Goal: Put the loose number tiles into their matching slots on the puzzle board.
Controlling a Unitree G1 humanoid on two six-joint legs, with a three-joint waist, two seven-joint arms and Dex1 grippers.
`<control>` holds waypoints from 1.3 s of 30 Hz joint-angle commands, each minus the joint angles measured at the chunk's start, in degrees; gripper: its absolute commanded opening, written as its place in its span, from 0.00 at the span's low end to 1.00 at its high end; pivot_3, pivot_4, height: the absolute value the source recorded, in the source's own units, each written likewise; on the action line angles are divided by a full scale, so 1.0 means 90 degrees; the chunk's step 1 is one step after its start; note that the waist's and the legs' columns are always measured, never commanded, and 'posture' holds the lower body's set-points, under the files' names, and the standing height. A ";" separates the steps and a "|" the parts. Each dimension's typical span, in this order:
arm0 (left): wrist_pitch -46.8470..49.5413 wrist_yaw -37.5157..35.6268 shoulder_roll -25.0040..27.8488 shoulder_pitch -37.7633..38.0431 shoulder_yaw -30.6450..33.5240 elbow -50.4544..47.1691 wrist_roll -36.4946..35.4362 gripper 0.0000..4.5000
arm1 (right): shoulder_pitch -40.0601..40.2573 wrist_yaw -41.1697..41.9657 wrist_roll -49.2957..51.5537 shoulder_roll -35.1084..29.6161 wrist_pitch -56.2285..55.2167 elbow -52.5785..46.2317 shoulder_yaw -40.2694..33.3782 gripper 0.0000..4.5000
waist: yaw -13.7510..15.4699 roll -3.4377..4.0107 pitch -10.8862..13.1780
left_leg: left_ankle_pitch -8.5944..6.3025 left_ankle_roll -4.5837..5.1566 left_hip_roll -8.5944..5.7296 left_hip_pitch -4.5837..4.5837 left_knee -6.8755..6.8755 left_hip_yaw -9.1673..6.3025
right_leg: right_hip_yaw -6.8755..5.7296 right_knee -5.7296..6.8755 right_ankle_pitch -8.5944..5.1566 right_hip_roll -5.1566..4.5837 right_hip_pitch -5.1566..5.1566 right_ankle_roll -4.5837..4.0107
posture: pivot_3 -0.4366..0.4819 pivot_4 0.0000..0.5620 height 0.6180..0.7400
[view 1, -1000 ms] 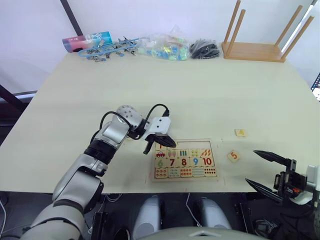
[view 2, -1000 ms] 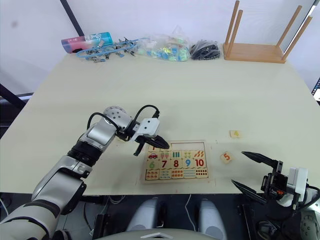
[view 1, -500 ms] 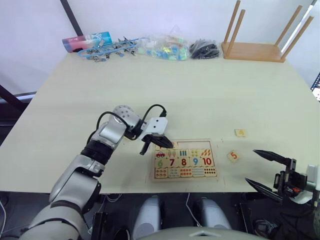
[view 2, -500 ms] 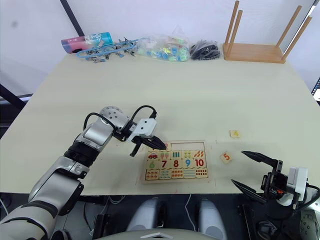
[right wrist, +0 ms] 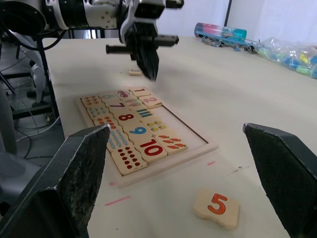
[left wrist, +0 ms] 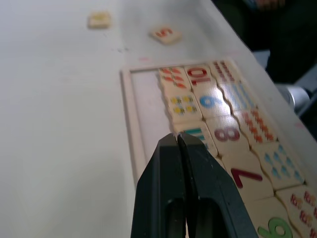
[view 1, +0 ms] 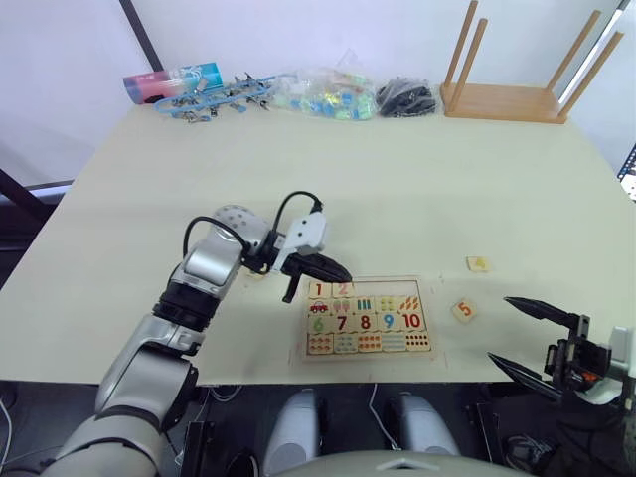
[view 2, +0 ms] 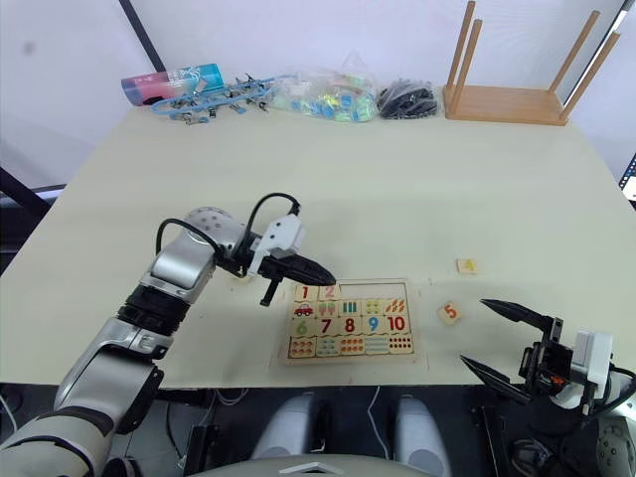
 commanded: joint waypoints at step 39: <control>-0.0844 0.3305 -0.0137 0.5695 0.4558 -0.1904 -0.1736 0.99 | 0.0294 -0.0739 -0.0387 0.0229 -0.1016 0.1944 -0.1043 1.00 | 0.0005 -0.0003 -0.0005 | -0.0002 -0.0003 0.0016 0.0012 -0.0017 0.0008 | -0.0012 -0.0004 -0.0013 -0.0089 0.0002 -0.0025 | 0.48 0.27 0.98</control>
